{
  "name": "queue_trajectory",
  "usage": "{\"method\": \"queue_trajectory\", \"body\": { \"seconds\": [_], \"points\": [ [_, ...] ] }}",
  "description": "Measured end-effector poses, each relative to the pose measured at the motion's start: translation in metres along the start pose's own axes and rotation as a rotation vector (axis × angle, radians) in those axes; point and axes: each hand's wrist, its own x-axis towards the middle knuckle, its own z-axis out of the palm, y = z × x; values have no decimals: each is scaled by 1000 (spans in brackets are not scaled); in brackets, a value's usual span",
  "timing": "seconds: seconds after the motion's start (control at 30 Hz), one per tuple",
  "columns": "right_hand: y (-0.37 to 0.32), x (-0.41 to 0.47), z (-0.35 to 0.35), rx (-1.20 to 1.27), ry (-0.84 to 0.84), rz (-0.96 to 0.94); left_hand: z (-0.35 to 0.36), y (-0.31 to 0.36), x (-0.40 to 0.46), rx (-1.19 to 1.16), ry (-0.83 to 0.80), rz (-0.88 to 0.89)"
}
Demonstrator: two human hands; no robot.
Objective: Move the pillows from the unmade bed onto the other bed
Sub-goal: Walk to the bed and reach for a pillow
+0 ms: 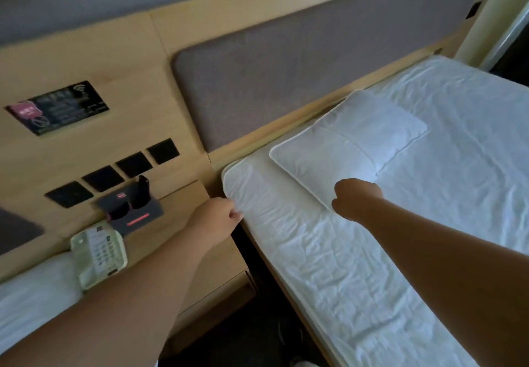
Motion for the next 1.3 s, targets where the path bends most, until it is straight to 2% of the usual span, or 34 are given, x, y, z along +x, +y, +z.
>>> {"method": "queue_trajectory", "body": {
  "seconds": [0.13, 0.3, 0.47, 0.6, 0.77, 0.9, 1.1, 1.2, 1.3],
  "points": [
    [8, 80, 14, 83, -20, -6, 1, 10, 69, 129, -121, 62],
    [24, 177, 42, 217, -76, 109, 11, 26, 153, 99, -148, 67],
    [31, 242, 70, 248, -99, 133, 54, 33, 186, 88, -268, 116],
    [35, 285, 97, 241, -195, 176, 85, 29, 202, 122, -337, 127],
    [28, 310, 135, 139, -321, 238, 94, 16, 212, 105, -378, 98],
    [18, 321, 149, 5, -233, 280, 93, -7, 216, 95, -342, 71],
    [25, 333, 144, 16, -105, 153, 92, -42, 210, 148, -363, 48],
    [26, 325, 134, -7, -134, 82, 91, -52, 199, 156, -377, 57],
    [26, 306, 123, -24, -166, 88, 88, -52, 188, 138, -377, 91]
  ]
}}
